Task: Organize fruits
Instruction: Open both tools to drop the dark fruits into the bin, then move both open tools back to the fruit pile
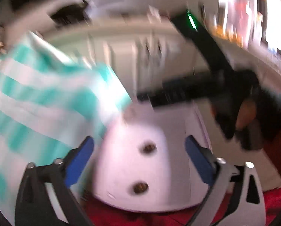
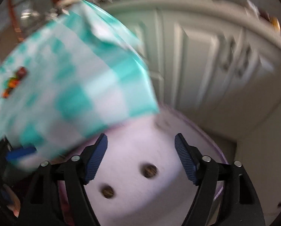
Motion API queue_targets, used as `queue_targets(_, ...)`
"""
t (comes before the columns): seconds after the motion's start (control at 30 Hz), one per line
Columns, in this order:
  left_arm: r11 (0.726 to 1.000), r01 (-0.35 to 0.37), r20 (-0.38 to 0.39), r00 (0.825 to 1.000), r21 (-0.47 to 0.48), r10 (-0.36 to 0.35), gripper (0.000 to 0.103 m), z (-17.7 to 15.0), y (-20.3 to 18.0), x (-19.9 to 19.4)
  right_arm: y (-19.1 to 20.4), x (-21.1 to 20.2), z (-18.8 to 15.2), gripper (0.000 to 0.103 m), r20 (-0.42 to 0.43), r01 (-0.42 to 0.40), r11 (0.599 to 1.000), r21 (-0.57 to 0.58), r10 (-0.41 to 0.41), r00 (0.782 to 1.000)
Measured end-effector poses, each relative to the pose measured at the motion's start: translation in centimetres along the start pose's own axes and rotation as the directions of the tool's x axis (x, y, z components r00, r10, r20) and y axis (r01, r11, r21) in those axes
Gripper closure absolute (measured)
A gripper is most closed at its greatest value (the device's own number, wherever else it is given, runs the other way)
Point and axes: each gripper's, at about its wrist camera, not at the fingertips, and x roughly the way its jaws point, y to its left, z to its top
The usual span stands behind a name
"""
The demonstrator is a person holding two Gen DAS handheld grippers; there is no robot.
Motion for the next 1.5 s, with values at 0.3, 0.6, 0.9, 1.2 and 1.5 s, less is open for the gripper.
queue_targets(0.3, 0.805, -0.365, 0.108, 0.881, -0.468, 0.461, 0.001, -2.6, 15.1, -14.0, 17.4, -3.1, 5.0, 0.015, 0.138, -0.187, 0.957, -0.220, 0.221, 0.966)
queue_targets(0.6, 0.115, -0.624, -0.368, 0.587, -0.773, 0.721, 0.001, -10.9, 35.8, -22.8, 35.1, 9.4, 9.7, 0.015, -0.003, -0.221, 0.891, -0.395, 0.240, 0.971)
queue_targets(0.9, -0.048, -0.568, -0.411, 0.532, -0.822, 0.740, 0.001, -15.2, 39.4, -25.1, 46.9, 19.2, 15.8, 0.016, -0.083, -0.239, 0.813, -0.531, 0.230, 0.970)
queue_targets(1.2, -0.036, -0.538, -0.372, 0.532, -0.842, 0.760, 0.001, -15.7, 39.4, -24.7, 52.4, 23.4, 18.2, 0.017, -0.134, -0.267, 0.727, -0.632, 0.236, 0.962)
queue_targets(1.5, -0.053, -0.506, -0.362, 0.537, -0.861, 0.762, 0.001, -16.1, 39.3, -24.6, 55.8, 24.9, 19.6, 0.018, -0.178, -0.329, 0.695, -0.639, 0.282, 0.943)
